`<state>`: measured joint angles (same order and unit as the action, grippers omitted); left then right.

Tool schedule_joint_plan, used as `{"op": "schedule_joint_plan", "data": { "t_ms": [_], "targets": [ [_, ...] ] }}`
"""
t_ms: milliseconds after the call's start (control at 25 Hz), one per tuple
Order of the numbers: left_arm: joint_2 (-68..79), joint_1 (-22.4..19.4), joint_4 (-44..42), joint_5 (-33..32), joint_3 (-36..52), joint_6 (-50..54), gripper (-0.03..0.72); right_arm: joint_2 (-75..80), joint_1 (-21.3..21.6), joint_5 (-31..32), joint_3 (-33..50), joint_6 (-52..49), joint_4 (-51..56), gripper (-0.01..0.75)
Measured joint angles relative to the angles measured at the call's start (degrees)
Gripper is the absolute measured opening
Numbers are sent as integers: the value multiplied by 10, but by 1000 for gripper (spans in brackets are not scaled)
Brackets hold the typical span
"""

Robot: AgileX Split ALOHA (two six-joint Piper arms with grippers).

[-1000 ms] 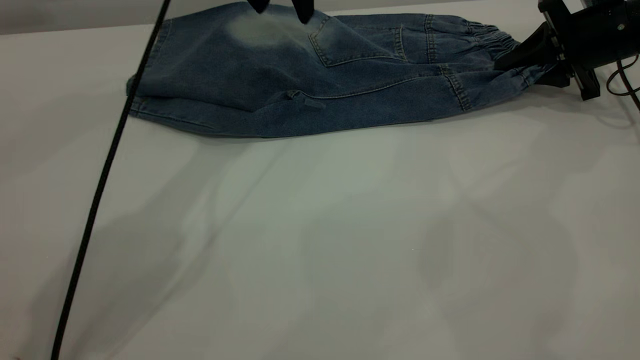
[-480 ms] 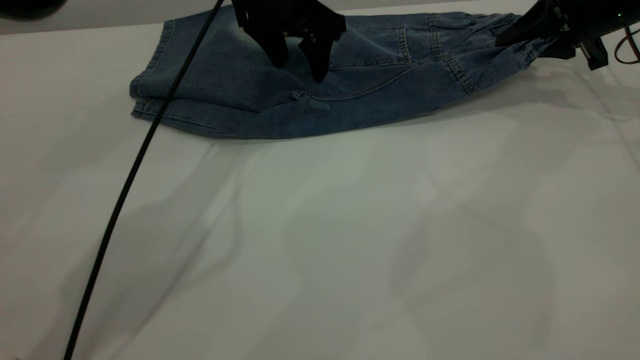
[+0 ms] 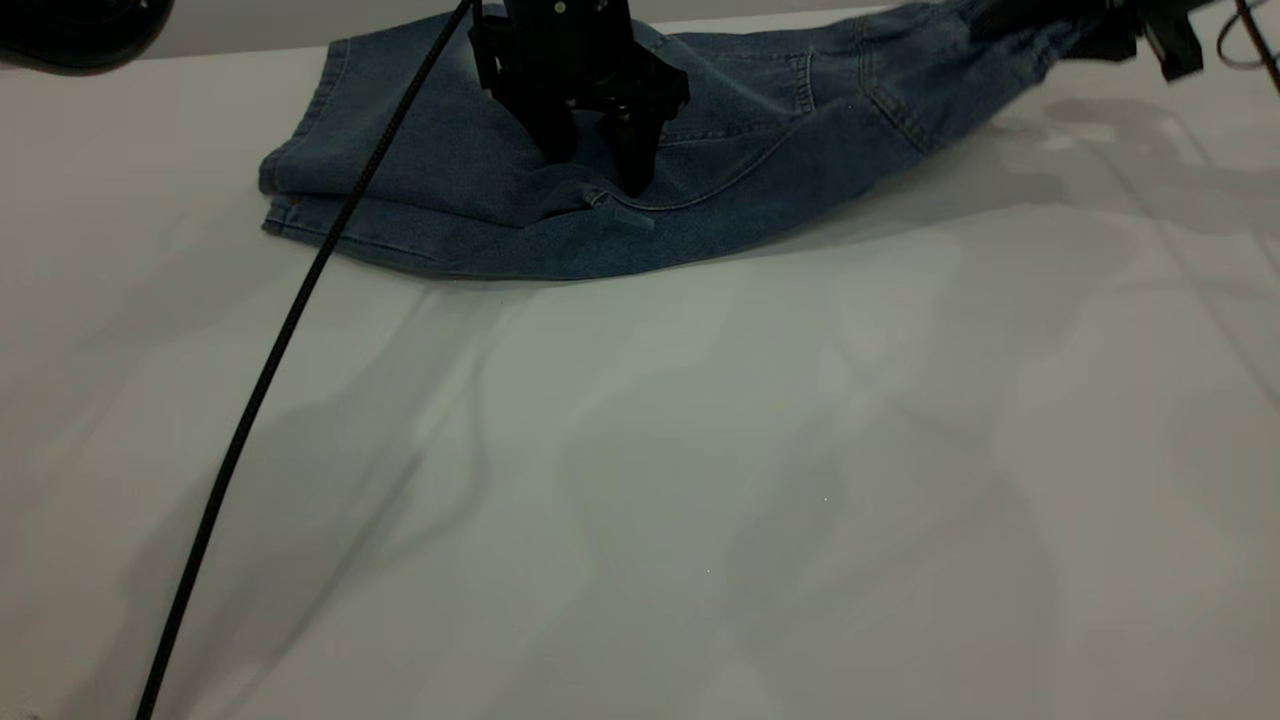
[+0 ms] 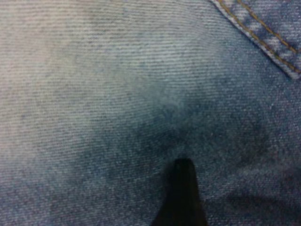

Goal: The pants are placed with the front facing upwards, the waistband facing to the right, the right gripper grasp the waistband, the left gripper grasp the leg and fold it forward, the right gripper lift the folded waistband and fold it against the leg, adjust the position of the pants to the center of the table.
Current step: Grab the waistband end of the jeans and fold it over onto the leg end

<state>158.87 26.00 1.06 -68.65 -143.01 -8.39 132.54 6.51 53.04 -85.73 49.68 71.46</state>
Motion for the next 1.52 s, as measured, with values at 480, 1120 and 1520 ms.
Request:
{"op": "schedule_joint_plan", "data": {
  "t_ms": [480,1120,1520],
  "targets": [
    [0,0,0,-1,0,0,556,-44,-99,29,-11,-17,8,108],
    [-28,-1,-11,-16,-32,-36,556,-45,-128,43,-61,-57,5,108],
    [-89,-32,-80,-13,-40,-39,556,-45,-128,42,-61,-61,-16,108]
  ]
}}
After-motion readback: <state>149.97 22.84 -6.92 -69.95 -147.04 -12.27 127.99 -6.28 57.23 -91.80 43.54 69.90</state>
